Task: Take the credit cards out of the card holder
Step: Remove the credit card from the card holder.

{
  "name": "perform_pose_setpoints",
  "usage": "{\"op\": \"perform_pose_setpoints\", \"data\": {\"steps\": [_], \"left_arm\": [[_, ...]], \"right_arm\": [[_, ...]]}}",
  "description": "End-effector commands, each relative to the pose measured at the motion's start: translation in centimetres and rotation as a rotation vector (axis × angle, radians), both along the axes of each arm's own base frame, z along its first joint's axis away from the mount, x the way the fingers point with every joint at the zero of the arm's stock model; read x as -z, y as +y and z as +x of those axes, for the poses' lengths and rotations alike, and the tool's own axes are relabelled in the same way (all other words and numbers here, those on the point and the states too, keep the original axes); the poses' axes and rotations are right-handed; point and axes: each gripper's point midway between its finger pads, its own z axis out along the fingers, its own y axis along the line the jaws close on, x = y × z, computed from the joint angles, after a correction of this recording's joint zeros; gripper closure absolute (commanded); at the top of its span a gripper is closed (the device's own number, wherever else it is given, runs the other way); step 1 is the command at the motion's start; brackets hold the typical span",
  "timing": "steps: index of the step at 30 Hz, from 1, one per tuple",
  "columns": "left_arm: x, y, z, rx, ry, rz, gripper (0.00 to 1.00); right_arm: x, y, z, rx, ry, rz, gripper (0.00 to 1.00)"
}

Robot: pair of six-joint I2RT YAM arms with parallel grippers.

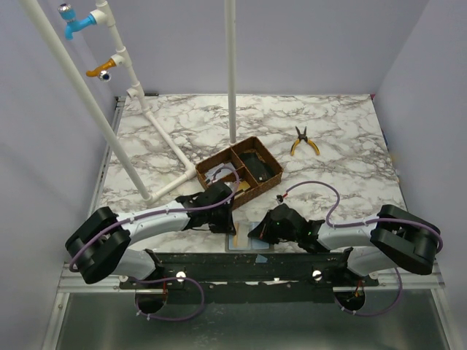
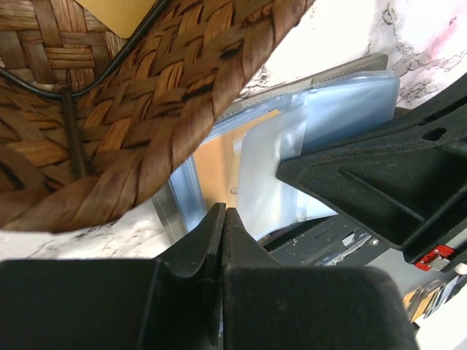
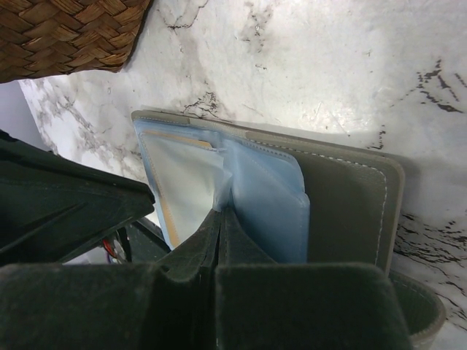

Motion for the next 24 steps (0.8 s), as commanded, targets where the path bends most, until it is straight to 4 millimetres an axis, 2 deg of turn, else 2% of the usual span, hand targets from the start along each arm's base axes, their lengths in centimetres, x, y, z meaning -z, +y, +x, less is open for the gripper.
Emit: {"op": "perform_pose_setpoints", "data": {"steps": [1, 9, 19, 24], "left_arm": [[0.5, -0.5, 0.5, 0.007, -0.036, -0.009, 1.0], [1.5, -0.7, 0.3, 0.025, -0.022, 0.01, 1.0], [0.7, -2.7, -0.3, 0.085, -0.026, -0.026, 1.0], [1.0, -1.8, -0.1, 0.057, -0.038, 0.016, 1.0]], "right_arm": [[3.9, -3.1, -2.3, -0.026, 0.094, -0.141, 0.99], [4.0, -3.2, -2.2, -0.026, 0.095, -0.147, 0.99], [3.8, -2.7, -1.9, -0.04, 0.081, -0.151, 0.99], [3.9, -2.6, -1.9, -0.044, 0.082, -0.158, 0.99]]}}
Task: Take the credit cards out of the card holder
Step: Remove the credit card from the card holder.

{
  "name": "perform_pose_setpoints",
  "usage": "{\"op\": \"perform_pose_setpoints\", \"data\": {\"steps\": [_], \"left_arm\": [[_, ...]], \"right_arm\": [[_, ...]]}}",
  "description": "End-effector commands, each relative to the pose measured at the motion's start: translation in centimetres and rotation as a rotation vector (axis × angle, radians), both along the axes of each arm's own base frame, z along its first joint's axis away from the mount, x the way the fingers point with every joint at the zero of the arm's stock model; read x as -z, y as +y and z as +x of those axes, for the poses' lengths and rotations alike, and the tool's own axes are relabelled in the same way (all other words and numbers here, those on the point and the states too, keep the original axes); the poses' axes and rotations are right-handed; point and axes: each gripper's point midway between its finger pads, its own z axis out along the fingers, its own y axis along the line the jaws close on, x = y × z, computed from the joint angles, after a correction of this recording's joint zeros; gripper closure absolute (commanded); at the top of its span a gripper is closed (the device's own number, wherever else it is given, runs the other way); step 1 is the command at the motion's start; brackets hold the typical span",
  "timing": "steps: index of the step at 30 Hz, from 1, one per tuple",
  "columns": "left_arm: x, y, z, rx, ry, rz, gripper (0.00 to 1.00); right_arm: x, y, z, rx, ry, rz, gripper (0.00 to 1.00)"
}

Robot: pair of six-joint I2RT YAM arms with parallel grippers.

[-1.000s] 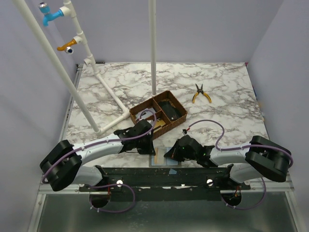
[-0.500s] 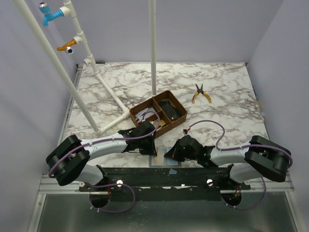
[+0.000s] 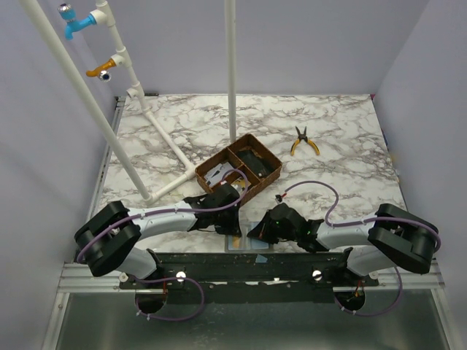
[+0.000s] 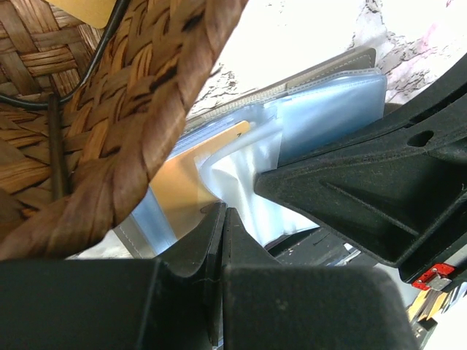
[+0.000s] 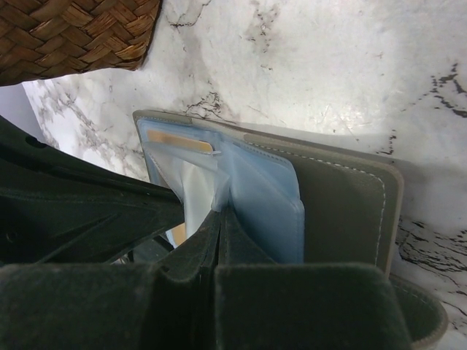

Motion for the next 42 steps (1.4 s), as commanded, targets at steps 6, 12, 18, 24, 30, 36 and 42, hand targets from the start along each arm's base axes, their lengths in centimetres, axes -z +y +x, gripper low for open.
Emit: {"op": "perform_pose_setpoints", "data": {"steps": [6, 12, 18, 24, 30, 36, 42], "left_arm": [[0.2, -0.5, -0.2, 0.029, -0.011, -0.001, 1.0], [0.1, -1.3, -0.5, 0.053, -0.005, -0.001, 1.0], [0.6, -1.3, -0.5, 0.047, 0.009, 0.02, 1.0], [0.8, -1.5, -0.5, 0.047, 0.026, 0.021, 1.0], [0.1, -2.0, -0.4, 0.056, 0.018, 0.001, 1.0], [-1.4, -2.8, 0.0, 0.077, -0.007, -0.032, 1.0], [-1.8, -3.5, -0.2, 0.097, -0.008, -0.04, 1.0]], "right_arm": [[3.7, -2.6, -1.9, -0.051, 0.076, -0.17, 0.99], [1.9, -1.8, -0.9, -0.062, 0.03, -0.181, 0.82], [-1.2, -1.2, 0.4, -0.042, -0.038, -0.167, 0.62], [-3.1, -2.2, 1.3, -0.037, -0.096, -0.229, 0.49], [-5.3, -2.8, 2.0, -0.008, -0.142, -0.241, 0.49], [-4.6, -5.2, 2.1, 0.072, -0.113, -0.335, 0.57], [-2.9, -6.5, 1.3, 0.085, -0.069, -0.375, 0.77]]}}
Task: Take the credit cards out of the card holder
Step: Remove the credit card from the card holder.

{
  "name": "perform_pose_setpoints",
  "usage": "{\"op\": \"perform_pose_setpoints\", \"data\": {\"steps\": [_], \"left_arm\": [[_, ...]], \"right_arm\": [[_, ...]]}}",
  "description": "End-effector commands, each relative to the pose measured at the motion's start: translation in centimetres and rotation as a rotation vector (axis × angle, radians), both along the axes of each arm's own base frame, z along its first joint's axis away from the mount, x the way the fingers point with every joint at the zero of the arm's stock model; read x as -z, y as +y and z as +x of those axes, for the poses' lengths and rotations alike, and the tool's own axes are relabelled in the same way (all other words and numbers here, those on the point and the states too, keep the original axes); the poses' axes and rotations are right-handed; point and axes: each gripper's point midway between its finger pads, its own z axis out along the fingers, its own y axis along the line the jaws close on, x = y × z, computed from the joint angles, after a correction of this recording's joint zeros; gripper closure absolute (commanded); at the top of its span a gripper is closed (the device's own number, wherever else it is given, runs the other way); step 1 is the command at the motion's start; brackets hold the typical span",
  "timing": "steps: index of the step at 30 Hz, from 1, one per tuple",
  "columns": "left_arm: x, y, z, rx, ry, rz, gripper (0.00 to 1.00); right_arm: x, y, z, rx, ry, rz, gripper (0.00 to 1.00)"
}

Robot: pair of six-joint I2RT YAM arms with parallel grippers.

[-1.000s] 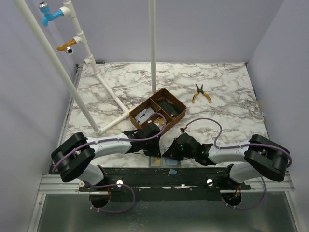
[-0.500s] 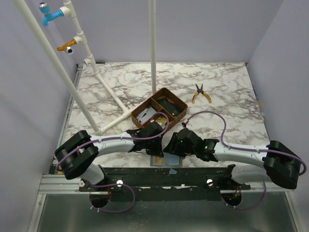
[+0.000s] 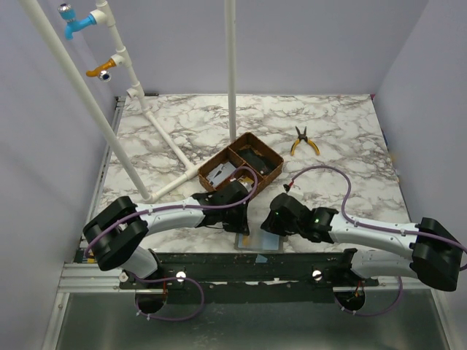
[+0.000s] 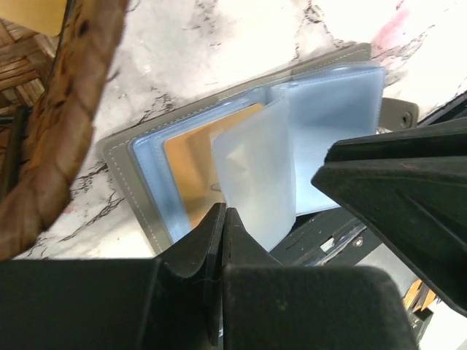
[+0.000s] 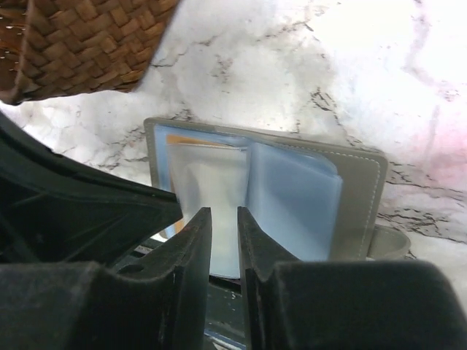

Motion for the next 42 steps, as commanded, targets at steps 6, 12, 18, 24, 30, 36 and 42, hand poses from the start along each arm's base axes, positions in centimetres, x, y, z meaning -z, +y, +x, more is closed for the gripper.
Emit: {"op": "perform_pose_setpoints", "data": {"steps": [6, 12, 18, 24, 30, 36, 42], "left_arm": [[-0.3, -1.6, -0.6, 0.053, 0.012, -0.023, 1.0], [-0.8, -2.2, -0.5, 0.066, 0.005, -0.035, 1.0], [-1.0, -2.8, -0.5, 0.085, 0.005, -0.044, 1.0], [-1.6, -3.5, -0.5, 0.098, -0.002, -0.057, 1.0], [-1.8, -3.8, -0.5, 0.107, -0.004, -0.057, 1.0], [-1.8, -4.0, -0.5, 0.112, -0.006, -0.055, 1.0], [-2.1, -4.4, -0.5, 0.121, -0.009, -0.057, 1.0]], "right_arm": [[1.3, -1.6, -0.4, 0.005, 0.004, -0.07, 0.68], [0.6, -1.5, 0.0, 0.004, -0.018, -0.064, 0.65], [1.3, -2.2, -0.4, 0.018, 0.0, -0.085, 0.61], [0.5, -2.6, -0.1, 0.025, -0.031, -0.079, 0.52], [-0.1, -4.1, 0.3, 0.063, -0.047, -0.15, 0.55], [0.7, -6.9, -0.6, 0.141, 0.003, -0.241, 0.55], [1.8, -7.7, -1.4, 0.154, 0.023, -0.231, 0.65]]}}
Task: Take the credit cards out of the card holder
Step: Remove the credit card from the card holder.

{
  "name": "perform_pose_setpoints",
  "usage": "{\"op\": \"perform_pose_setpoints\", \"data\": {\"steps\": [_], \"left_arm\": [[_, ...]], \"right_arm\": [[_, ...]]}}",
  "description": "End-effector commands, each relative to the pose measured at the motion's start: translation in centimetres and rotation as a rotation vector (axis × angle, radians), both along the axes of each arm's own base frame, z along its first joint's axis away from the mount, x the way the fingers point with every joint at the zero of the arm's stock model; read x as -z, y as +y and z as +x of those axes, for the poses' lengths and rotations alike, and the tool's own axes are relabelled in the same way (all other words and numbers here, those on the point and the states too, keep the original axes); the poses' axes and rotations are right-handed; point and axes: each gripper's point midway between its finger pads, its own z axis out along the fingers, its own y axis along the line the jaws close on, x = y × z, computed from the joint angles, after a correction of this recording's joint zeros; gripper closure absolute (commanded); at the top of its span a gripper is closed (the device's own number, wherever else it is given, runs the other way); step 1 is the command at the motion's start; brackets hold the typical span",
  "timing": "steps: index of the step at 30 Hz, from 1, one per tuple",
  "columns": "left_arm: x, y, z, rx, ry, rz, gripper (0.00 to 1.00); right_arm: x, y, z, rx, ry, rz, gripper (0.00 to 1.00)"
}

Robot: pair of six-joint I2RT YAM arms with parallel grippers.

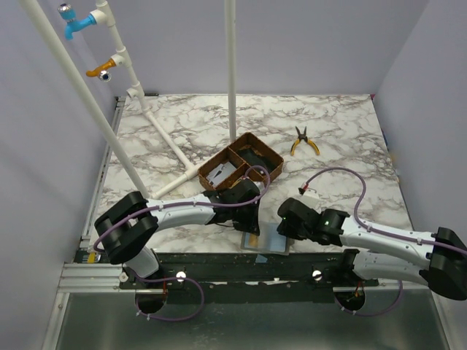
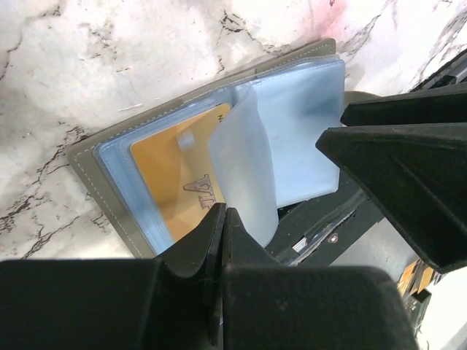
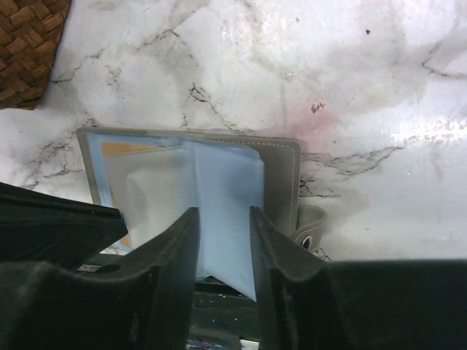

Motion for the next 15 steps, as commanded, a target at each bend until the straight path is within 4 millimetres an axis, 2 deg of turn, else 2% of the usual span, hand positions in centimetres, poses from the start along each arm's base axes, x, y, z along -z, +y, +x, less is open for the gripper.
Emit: {"op": "perform_pose_setpoints", "data": {"steps": [1, 9, 15], "left_arm": [[-0.8, -1.1, -0.1, 0.034, -0.007, -0.017, 1.0], [-1.1, -1.4, -0.2, 0.044, -0.014, -0.02, 1.0], [-1.2, -1.6, -0.3, 0.05, -0.017, -0.022, 1.0]], "right_arm": [[1.6, -1.9, -0.7, 0.048, 0.022, -0.048, 0.68], [4.3, -0.7, -1.5, 0.03, 0.076, -0.001, 0.87], [5.0, 1.5, -1.3, -0.005, 0.083, 0.075, 0.89]]}}
